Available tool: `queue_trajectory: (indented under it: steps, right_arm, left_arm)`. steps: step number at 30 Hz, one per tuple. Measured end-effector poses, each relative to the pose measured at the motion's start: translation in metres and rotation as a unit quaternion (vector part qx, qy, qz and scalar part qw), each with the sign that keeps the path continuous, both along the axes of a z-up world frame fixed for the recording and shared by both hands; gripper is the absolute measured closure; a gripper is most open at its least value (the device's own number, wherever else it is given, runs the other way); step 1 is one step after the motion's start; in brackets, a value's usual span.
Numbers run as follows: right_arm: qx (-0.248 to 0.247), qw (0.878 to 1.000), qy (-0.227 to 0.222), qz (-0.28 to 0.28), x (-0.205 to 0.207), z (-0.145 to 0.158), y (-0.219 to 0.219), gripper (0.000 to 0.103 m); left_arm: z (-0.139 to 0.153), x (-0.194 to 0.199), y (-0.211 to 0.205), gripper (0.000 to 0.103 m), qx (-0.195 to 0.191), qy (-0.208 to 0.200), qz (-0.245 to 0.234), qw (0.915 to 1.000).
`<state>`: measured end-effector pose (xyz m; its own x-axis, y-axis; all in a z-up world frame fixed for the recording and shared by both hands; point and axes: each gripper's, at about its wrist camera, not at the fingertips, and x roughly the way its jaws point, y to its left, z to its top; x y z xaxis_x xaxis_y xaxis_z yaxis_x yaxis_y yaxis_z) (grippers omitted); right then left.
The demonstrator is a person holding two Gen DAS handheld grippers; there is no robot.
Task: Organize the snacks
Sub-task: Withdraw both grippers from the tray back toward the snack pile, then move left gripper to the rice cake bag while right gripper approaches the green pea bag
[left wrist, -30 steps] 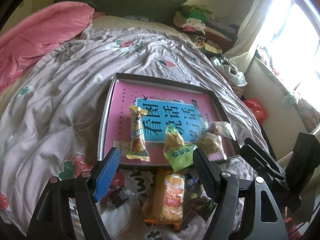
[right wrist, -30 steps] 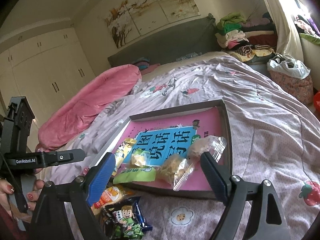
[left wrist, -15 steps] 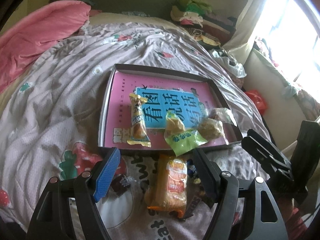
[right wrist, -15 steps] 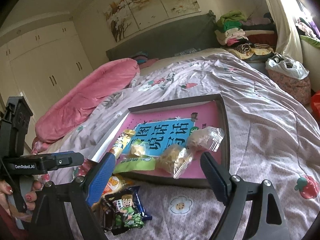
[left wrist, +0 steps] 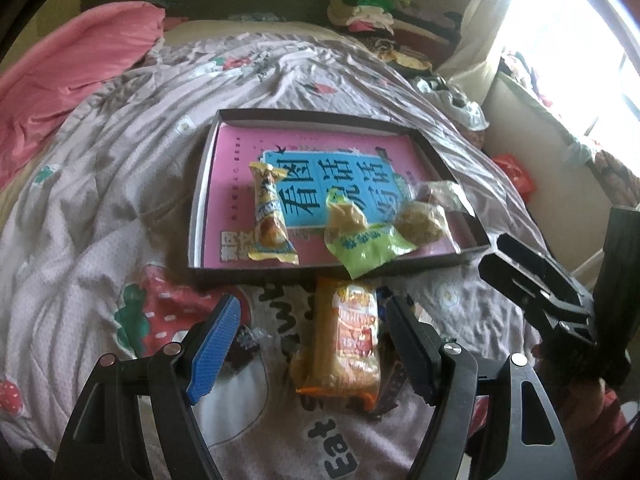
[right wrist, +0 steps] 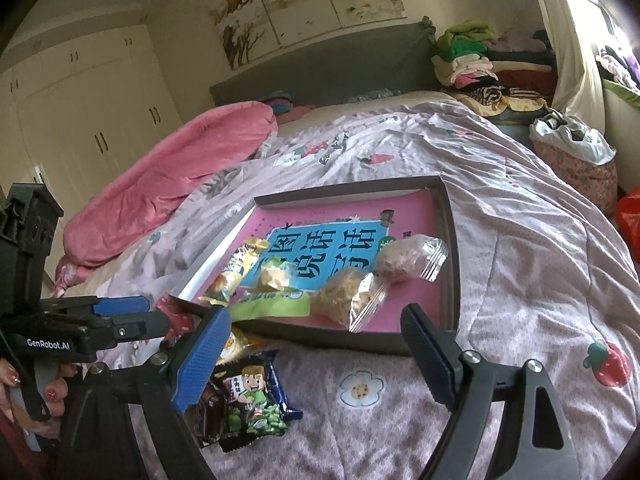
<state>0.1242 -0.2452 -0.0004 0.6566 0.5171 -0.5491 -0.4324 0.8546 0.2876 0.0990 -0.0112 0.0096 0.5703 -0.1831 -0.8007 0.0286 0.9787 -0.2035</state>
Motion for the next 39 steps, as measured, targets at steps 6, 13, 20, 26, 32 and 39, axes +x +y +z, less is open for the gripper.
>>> queue_trajectory:
  steps: [6, 13, 20, 26, 32, 39]
  right_arm:
    - [-0.013, 1.000, 0.006, 0.005, -0.004, -0.003, 0.005, 0.016]
    - [-0.026, 1.000, 0.011, 0.011, -0.009, -0.006, 0.009, 0.016]
    - [-0.037, 0.999, 0.022, 0.018, -0.017, -0.010, 0.009, 0.016]
    - [-0.051, 0.998, 0.029, 0.026, -0.025, -0.013, 0.012, 0.016]
    - [-0.061, 0.997, 0.028, 0.031, -0.028, -0.015, 0.015, 0.016]
    - [-0.090, 0.994, 0.021, 0.053, -0.034, -0.019, 0.027, 0.016]
  left_arm:
    - [-0.004, -0.006, -0.004, 0.027, 0.014, 0.003, -0.015, 0.9998]
    - [-0.007, -0.009, -0.009, 0.027, 0.023, 0.009, -0.033, 0.9992]
    - [-0.010, -0.013, -0.020, 0.027, 0.038, 0.012, -0.056, 0.9976]
    - [-0.014, -0.014, -0.023, 0.027, 0.032, 0.018, -0.064, 0.9973]
    - [-0.015, -0.016, -0.025, 0.027, 0.038, 0.021, -0.069, 0.9967]
    - [-0.019, -0.019, -0.029, 0.027, 0.041, 0.025, -0.078, 0.9959]
